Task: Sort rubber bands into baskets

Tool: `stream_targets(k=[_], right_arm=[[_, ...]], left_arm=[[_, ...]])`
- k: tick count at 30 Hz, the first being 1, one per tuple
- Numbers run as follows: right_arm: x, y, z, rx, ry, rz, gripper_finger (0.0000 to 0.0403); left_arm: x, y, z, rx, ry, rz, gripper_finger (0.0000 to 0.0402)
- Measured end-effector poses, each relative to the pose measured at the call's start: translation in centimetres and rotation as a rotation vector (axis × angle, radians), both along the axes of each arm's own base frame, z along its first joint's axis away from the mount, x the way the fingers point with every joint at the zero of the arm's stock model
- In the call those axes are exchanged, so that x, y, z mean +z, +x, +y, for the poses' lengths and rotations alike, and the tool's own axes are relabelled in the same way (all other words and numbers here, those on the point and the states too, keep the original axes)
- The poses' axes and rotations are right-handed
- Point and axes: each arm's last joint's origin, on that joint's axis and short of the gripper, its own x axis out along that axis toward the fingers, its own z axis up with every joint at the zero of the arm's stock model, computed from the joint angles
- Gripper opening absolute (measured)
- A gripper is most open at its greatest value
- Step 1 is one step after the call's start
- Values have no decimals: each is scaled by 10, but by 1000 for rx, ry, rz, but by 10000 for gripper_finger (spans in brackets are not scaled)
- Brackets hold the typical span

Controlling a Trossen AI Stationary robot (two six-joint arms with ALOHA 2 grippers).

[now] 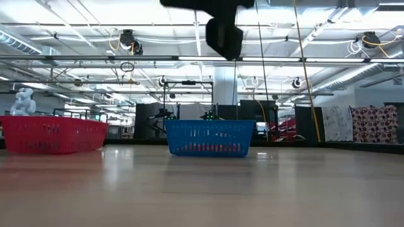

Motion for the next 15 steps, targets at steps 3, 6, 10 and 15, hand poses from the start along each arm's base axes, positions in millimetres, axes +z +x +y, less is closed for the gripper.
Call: stream_targets(k=[3,6,10,15], right_arm=[[6,0,-8,-40,98,20,0],[9,2,-14,-59,148,23,0],[13,0,-19,-79,172,27,0],[17,0,-30,-109,184,33,0]], left_arm=[[5,20,-1,-57,213,-72,118],[6,34,1,-64,313,-115,119],[4,43,8,-37,323,-114,119],[1,49,13,-84,253,-107,124]])
